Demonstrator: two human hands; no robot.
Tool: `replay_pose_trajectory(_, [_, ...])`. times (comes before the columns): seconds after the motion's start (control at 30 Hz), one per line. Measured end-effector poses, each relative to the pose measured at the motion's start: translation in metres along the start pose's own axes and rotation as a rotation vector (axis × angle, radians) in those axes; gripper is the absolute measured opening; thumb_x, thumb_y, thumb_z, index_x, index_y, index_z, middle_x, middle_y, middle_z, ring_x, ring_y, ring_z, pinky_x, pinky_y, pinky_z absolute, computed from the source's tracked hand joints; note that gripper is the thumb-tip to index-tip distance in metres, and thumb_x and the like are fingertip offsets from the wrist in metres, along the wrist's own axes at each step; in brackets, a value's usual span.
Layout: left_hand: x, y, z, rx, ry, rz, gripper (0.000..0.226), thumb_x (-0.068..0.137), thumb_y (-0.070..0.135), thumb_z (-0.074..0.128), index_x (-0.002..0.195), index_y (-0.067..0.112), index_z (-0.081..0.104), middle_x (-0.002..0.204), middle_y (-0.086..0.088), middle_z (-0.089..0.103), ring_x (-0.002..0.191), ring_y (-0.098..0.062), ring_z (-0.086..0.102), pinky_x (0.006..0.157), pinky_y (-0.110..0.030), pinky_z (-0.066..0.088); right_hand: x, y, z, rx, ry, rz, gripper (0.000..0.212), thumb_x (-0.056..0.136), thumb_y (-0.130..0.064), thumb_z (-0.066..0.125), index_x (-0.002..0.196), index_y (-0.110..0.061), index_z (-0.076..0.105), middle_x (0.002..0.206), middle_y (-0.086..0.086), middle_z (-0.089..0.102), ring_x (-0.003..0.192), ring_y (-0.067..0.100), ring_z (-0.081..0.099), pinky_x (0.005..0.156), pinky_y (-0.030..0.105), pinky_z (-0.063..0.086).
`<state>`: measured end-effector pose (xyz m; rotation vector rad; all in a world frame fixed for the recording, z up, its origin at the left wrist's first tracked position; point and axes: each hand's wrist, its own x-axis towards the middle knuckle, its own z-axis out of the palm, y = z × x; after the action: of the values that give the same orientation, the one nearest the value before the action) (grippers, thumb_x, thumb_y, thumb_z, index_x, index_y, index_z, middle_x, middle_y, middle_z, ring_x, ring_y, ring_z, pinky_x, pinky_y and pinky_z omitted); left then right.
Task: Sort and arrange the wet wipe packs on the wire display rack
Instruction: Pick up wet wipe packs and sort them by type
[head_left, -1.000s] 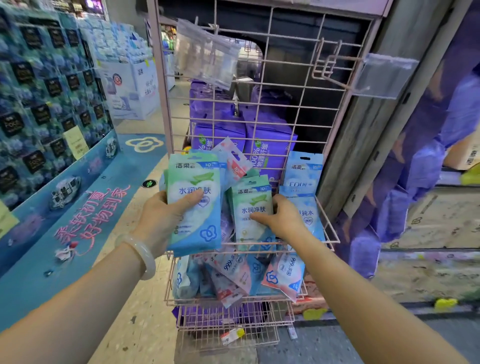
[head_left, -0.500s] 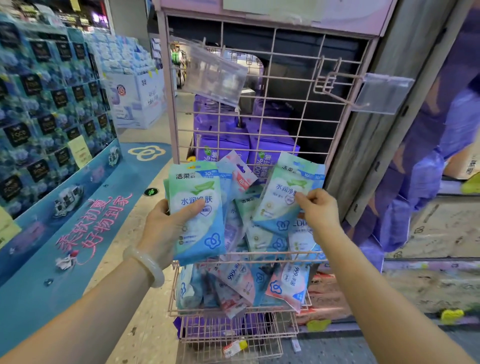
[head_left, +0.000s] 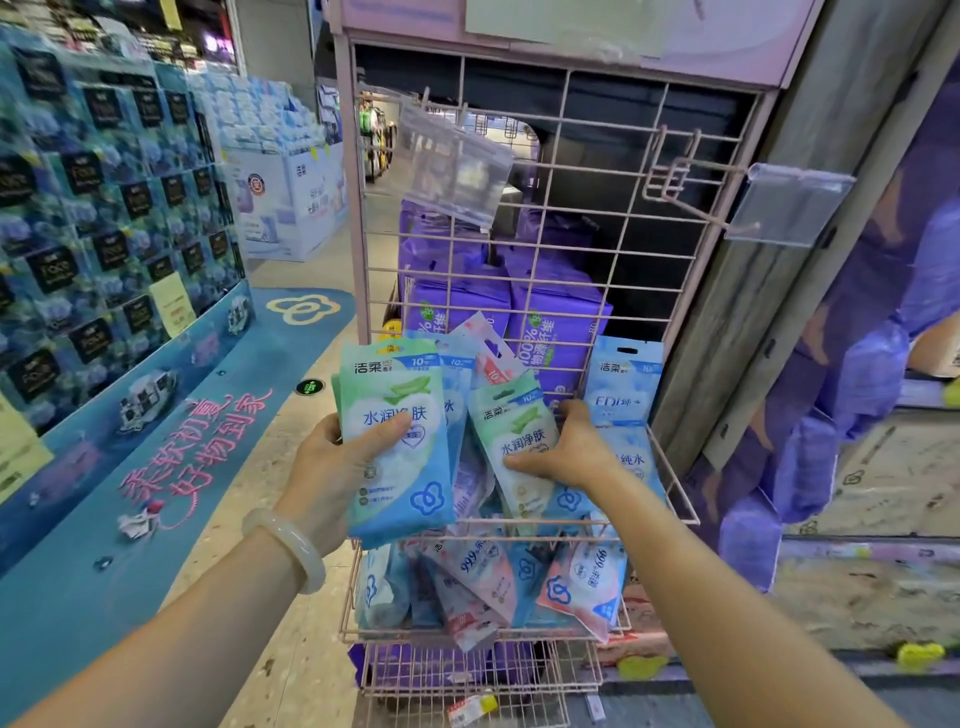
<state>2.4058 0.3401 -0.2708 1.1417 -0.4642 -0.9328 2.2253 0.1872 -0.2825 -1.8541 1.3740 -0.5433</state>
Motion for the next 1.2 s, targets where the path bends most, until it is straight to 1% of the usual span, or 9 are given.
replay_pose_trajectory(0.07, [0.0,-0.001,0.0,-0.017,-0.003,-0.009,0.025,0.07,0.015,0.075,0.092,0.016,0.062,0.072,-0.002,0.077,0.058,-0.021,0.072,0.055,-0.037,0.06,0.001,-0.003,0.002,0.095,-0.005,0.021,0.096,0.052,-0.025,0.089,0.128,-0.008,0.032,0.119,0.001,0.052,0.113,0.025,0.054,0.1,0.042,0.045])
replay_pose_trajectory(0.23, [-0.003,0.002,-0.002,-0.032,-0.04,-0.005,0.027,0.067,0.016,0.075,0.091,0.017,0.063,0.071,-0.001,0.077,0.057,-0.019,0.072,0.049,-0.033,0.058,-0.006,0.003,-0.004,0.392,0.046,-0.055,0.035,0.055,-0.006,0.085,0.078,-0.016,0.061,0.093,0.013,0.072,0.071,0.018,0.068,0.069,0.035,0.059])
replay_pose_trajectory(0.33, [-0.007,0.005,-0.002,-0.053,-0.087,-0.002,0.026,0.066,0.015,0.073,0.09,0.015,0.064,0.07,-0.002,0.076,0.057,-0.019,0.072,0.047,-0.03,0.056,-0.011,0.006,-0.028,0.712,0.296,-0.085,0.035,0.063,-0.005,0.081,0.087,-0.012,0.057,0.095,0.014,0.068,0.067,0.014,0.067,0.058,0.028,0.058])
replay_pose_trajectory(0.43, [-0.01,0.007,0.002,-0.079,-0.18,-0.012,0.024,0.064,0.017,0.071,0.088,0.014,0.07,0.073,-0.003,0.077,0.061,-0.019,0.072,0.05,-0.029,0.057,-0.02,0.002,-0.052,0.974,0.346,-0.071,0.038,0.074,-0.008,0.073,0.106,-0.009,0.053,0.1,0.01,0.068,0.08,0.021,0.068,0.078,0.044,0.056])
replay_pose_trajectory(0.63, [-0.02,0.003,0.044,-0.185,-0.46,-0.091,0.021,0.064,0.025,0.066,0.08,0.019,0.079,0.081,-0.002,0.078,0.073,-0.016,0.074,0.069,-0.034,0.061,-0.064,-0.039,-0.015,0.792,0.018,-0.143,0.04,0.084,-0.026,0.063,0.118,-0.008,0.051,0.108,0.011,0.069,0.085,0.02,0.069,0.079,0.038,0.057])
replay_pose_trajectory(0.8, [-0.022,0.01,0.054,-0.168,-0.444,-0.084,0.019,0.079,0.026,0.057,0.086,0.015,0.071,0.066,0.003,0.075,0.054,-0.007,0.069,0.044,-0.015,0.051,-0.069,-0.053,0.003,1.011,-0.354,0.061,0.059,0.085,-0.065,0.032,0.103,-0.022,0.068,0.101,0.002,0.074,0.092,0.015,0.07,0.076,0.03,0.058])
replay_pose_trajectory(0.9, [-0.025,0.009,0.053,-0.085,-0.436,-0.106,0.037,0.071,0.025,0.063,0.105,0.011,0.069,0.096,-0.011,0.075,0.087,-0.025,0.071,0.078,-0.037,0.06,-0.072,-0.053,0.005,0.965,-0.458,-0.038,0.079,0.062,-0.077,0.049,0.12,-0.025,0.059,0.116,0.002,0.069,0.105,0.016,0.066,0.086,0.031,0.055])
replay_pose_trajectory(1.03, [-0.029,0.004,0.056,0.049,-0.392,-0.062,0.058,0.06,0.022,0.07,0.115,0.004,0.062,0.108,-0.021,0.07,0.087,-0.031,0.068,0.079,-0.042,0.057,-0.072,-0.043,-0.001,0.75,-0.511,-0.196,0.087,0.06,-0.04,0.081,0.132,-0.014,0.041,0.114,0.003,0.067,0.096,0.014,0.068,0.083,0.028,0.055])
replay_pose_trajectory(1.2, [-0.035,-0.002,0.075,0.112,-0.423,0.026,0.048,0.07,0.028,0.063,0.115,0.012,0.057,0.106,-0.009,0.07,0.081,-0.015,0.069,0.07,-0.025,0.059,-0.072,-0.031,-0.018,0.717,-0.381,-0.237,0.061,0.057,-0.002,0.07,0.116,-0.007,0.055,0.098,0.011,0.073,0.085,0.023,0.07,0.076,0.035,0.057])
